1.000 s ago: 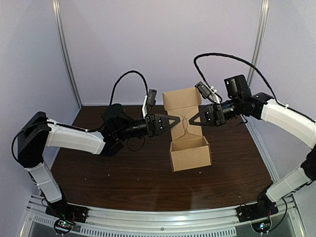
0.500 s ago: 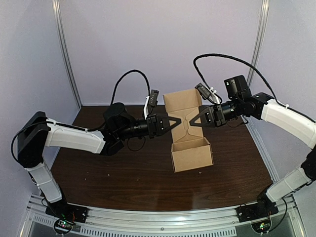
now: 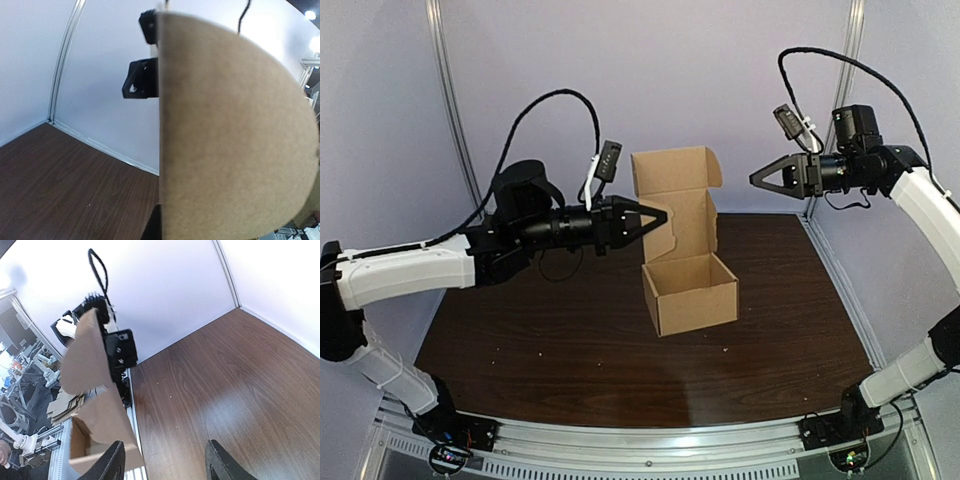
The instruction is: Fold the paper box
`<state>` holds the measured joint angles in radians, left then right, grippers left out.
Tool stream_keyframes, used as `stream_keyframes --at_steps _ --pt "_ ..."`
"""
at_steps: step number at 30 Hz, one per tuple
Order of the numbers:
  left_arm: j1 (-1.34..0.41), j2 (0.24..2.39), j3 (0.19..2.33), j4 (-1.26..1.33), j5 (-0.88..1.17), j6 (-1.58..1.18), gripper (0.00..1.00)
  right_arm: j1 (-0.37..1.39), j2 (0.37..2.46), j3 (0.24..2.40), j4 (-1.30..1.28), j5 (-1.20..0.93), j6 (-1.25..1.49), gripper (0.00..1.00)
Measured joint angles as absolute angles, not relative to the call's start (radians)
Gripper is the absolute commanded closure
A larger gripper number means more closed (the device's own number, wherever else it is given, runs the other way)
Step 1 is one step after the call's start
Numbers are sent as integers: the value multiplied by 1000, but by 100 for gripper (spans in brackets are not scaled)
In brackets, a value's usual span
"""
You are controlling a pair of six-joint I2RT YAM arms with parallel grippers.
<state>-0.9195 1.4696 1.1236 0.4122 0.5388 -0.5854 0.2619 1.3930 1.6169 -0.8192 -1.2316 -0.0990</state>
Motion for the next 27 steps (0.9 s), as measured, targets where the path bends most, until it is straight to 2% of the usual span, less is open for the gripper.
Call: stream_keyframes --at_steps 1,2,7,9,11,13,17,27 --pt "-916 1445 1140 378 542 -560 100 249 1389 1611 -806 -1241 -80 16" --pt "-911 1414 1159 338 549 -528 100 236 1384 1588 -761 -1261 -37 2" --pt "-854 1344 1192 249 613 -445 100 215 1427 1361 -246 -1394 385 0" --pt "-835 1354 1200 228 654 -432 100 215 1456 1237 32 -1401 573 8" --pt "-825 1380 1214 222 697 -432 100 220 1470 1150 249 -1403 718 21" --pt "-822 1424 1243 224 741 -443 100 229 1470 1127 392 -1408 790 31" --pt "-822 1493 1273 268 794 -491 100 273 1456 1150 563 -1413 824 43" --pt "-822 1522 1286 305 786 -541 100 395 1463 1082 897 -1452 954 43"
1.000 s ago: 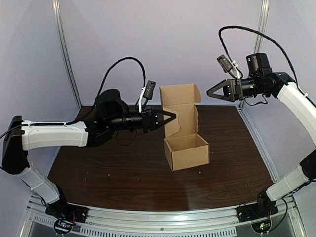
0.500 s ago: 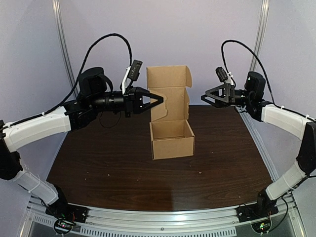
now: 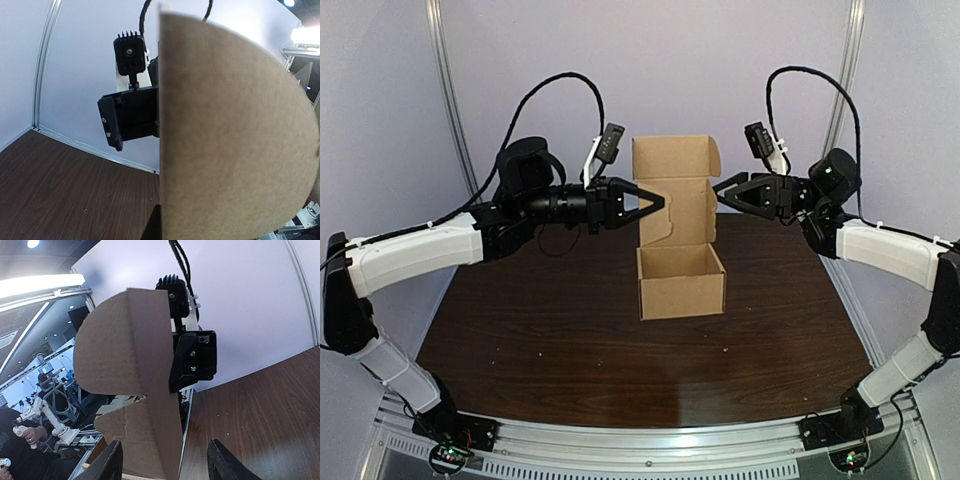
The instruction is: Fold the paper box
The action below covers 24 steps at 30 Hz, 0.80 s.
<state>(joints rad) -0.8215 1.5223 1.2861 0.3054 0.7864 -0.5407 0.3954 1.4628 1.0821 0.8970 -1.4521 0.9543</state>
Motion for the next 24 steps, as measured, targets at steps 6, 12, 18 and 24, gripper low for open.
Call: stream_keyframes --at_steps 6,12,18,24 --pt "-822 1522 1286 331 773 -561 100 466 1488 1072 1013 -1468 1028 54" --pt "-822 1522 1284 368 760 -586 100 478 1502 1072 1053 -1471 1058 68" --pt "-822 1523 1283 394 755 -606 100 486 1517 1072 1051 -1466 1059 73" --pt "-820 1531 1282 411 748 -623 100 489 1517 1072 970 -1448 992 82"
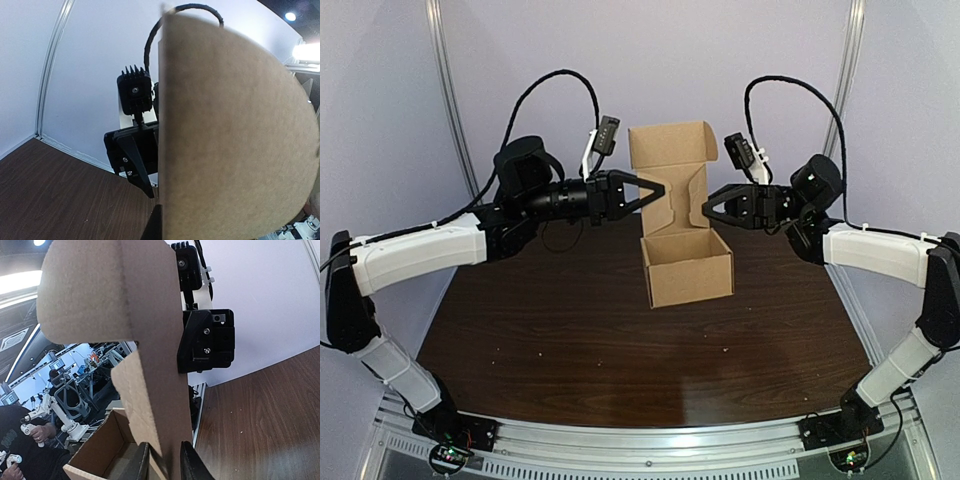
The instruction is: Fold the paper box
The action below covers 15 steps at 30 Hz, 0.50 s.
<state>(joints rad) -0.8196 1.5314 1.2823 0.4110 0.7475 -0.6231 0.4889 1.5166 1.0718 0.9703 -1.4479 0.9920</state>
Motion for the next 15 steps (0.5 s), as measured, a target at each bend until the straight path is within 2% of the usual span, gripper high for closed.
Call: stream_keyframes --at_steps 3,6,12,13,15 --pt "-817 1547 1280 420 742 -635 100 493 1516 1073 889 -1437 933 88" --pt "-813 1560 1271 423 736 -643 100 497 1515 1073 786 -1430 862 100" --pt "-809 1565 1264 412 718 -652 100 495 1499 1084 622 -1406 723 100" --pt "-809 1565 1264 408 714 -648 97 495 1495 1089 595 -1404 704 100" --pt "-809 1565 1264 393 704 -633 84 494 1490 1093 551 -1397 667 100"
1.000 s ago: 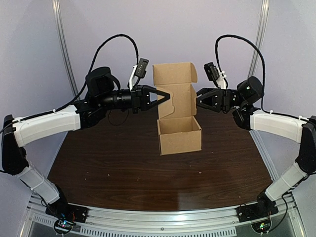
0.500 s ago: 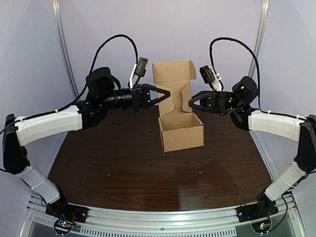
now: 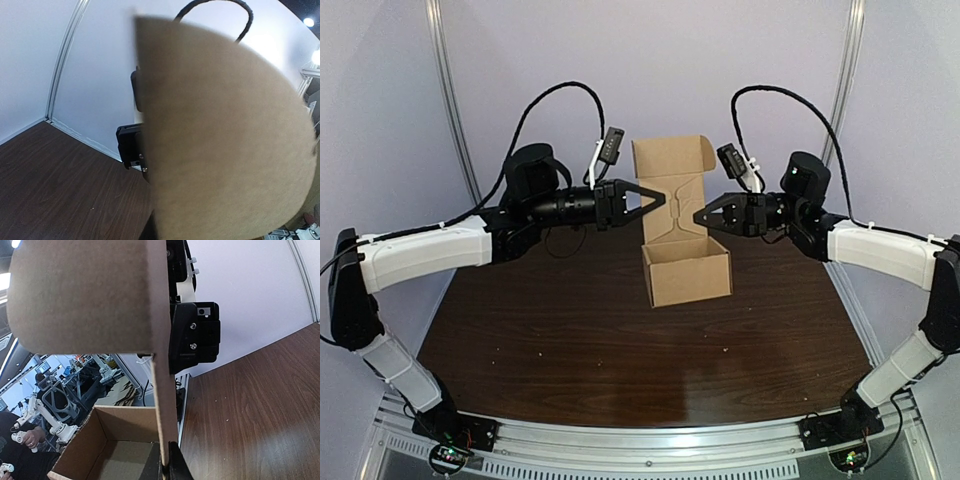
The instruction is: Fold the paper box
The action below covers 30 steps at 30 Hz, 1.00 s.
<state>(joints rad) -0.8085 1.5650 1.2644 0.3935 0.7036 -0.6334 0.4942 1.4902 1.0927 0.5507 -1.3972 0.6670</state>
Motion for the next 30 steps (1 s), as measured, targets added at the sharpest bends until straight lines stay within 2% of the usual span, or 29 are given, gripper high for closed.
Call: stream_keyframes --at_steps 4,6,9,12,15,18,25,30 --pt "-811 1563 1269 295 659 -559 53 485 1489 1110 374 -1387 553 100" --pt "-813 1562 1287 189 628 -500 32 477 1489 1143 191 -1377 424 100" --pt "-815 1538 1325 -36 566 -380 18 471 1494 1272 -246 -1332 63 100" --pt "-816 1450 1332 -280 480 -235 9 467 1499 1371 -587 -1280 -278 100" --pt "-821 1371 1332 -420 397 -129 7 467 1505 1379 -776 -1248 -484 100" --pt "-820 1321 1367 -518 329 -34 8 471 1531 1348 -887 -1209 -617 100" --pt "-820 1456 1575 -670 287 130 20 479 1585 1333 -985 -1157 -786 100" --pt "-820 1562 1605 -734 352 159 34 500 1594 1333 -1000 -1143 -823 97"
